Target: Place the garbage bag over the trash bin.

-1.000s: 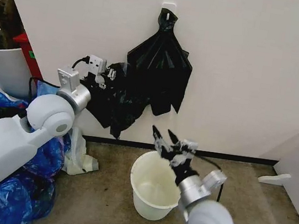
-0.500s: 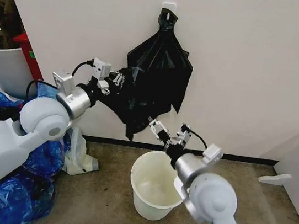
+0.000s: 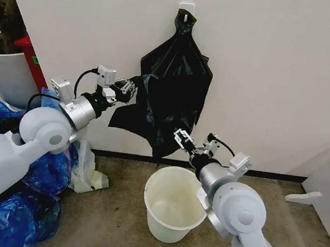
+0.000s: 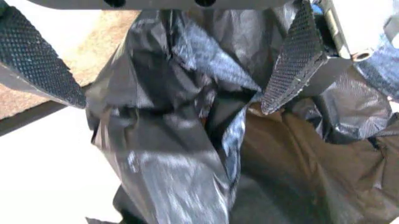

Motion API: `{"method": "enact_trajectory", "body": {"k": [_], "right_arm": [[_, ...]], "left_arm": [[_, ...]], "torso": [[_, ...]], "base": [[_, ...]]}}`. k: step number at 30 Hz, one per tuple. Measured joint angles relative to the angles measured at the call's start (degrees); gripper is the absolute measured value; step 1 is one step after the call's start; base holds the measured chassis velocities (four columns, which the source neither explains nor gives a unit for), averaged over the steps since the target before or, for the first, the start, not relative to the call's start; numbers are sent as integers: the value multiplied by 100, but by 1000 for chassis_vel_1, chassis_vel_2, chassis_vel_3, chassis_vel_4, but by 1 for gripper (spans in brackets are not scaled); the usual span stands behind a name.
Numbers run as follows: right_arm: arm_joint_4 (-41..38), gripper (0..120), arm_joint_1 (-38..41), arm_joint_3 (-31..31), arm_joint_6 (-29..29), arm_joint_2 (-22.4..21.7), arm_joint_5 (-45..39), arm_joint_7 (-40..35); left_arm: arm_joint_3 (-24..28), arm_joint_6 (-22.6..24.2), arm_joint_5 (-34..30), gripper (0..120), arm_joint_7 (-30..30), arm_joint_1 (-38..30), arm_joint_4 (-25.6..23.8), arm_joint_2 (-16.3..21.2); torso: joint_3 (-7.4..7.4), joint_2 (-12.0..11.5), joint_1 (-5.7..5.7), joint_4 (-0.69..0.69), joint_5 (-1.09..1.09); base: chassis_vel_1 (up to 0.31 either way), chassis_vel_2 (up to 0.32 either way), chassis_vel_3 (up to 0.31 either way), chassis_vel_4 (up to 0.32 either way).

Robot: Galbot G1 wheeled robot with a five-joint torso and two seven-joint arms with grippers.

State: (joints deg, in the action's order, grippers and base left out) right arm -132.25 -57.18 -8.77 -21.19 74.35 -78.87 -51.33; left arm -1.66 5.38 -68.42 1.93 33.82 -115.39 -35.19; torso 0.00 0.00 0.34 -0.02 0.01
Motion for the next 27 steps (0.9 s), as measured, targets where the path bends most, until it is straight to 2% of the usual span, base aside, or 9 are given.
{"method": "enact_trajectory", "body": {"k": [6,16,27], "right_arm": [[112,100,250,171,32,91,-80,-352],[313,100,630,387,255,273,-438,-1005],[387,100,848,504,312,321,-602,-1338]], "left_arm": [[227,17,29,0,2,-175,-83,-93],[194,35,166,0,19,-89,-304,73],[195,30,234,0,-7,-65,-460,84]], "torso": [[0,0,0,0,-1],[0,0,0,2,0],[0,0,0,1,0]], "base": [[0,0,0,0],[0,0,0,0],[0,0,0,0]]}}
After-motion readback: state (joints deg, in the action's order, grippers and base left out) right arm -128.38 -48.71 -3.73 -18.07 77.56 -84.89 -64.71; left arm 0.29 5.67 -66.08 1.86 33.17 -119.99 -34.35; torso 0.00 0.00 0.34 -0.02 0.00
